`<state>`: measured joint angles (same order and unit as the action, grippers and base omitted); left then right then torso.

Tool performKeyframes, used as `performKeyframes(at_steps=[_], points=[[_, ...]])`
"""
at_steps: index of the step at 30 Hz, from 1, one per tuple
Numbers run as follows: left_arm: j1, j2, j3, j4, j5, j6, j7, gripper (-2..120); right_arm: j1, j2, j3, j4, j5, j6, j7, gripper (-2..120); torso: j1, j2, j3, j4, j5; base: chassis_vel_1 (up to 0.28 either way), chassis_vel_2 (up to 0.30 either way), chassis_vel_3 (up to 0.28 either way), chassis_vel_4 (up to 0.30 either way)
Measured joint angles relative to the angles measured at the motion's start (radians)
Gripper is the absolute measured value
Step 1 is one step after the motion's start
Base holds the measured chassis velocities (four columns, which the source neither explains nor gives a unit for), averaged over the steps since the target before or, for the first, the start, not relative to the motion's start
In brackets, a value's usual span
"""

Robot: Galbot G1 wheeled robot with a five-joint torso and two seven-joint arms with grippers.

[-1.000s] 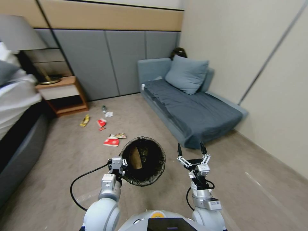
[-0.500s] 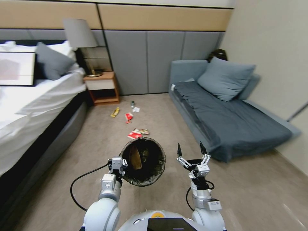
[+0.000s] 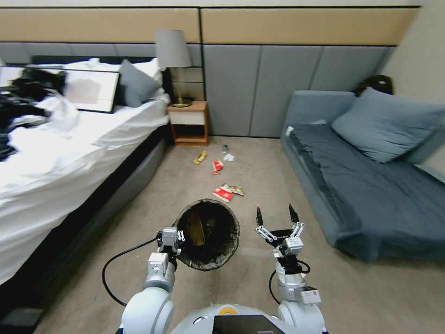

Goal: Pick up the trash bin, then pick up the garbage from the floor and place it into the trash bin.

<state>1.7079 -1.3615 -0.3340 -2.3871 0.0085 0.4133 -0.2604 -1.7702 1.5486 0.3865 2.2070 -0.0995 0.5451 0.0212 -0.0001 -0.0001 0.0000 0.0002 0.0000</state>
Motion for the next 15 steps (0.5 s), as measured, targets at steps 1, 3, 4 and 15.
performKeyframes(at_steps=[1, 3, 4, 15], points=[[0.000, 0.000, 0.000, 0.001, 0.003, -0.005, 0.001, 2, 0.000, 0.000, 0.000, 0.000, 0.001, 0.001, -0.002, 100, 0.000, 0.000, 0.000, 0.0000, 0.0000, 0.097, 0.104, 0.072, 0.090], [-0.001, -0.001, 0.000, 0.005, 0.004, -0.009, 0.002, 2, 0.000, 0.000, -0.001, 0.004, 0.003, 0.003, -0.007, 100, 0.000, 0.000, 0.000, 0.0001, -0.0001, 0.074, 0.073, 0.066, 0.045], [-0.002, -0.002, 0.000, 0.006, 0.004, -0.011, 0.002, 2, 0.000, 0.000, -0.001, 0.006, 0.003, 0.003, -0.008, 100, 0.000, 0.000, 0.000, -0.0001, -0.0001, 0.000, 0.000, 0.000, 0.000], [-0.003, 0.000, 0.003, 0.006, 0.003, -0.016, 0.005, 2, -0.005, 0.004, 0.000, 0.016, 0.003, 0.004, -0.014, 100, 0.000, 0.000, 0.000, -0.0002, 0.0000, 0.000, 0.000, 0.000, 0.000]])
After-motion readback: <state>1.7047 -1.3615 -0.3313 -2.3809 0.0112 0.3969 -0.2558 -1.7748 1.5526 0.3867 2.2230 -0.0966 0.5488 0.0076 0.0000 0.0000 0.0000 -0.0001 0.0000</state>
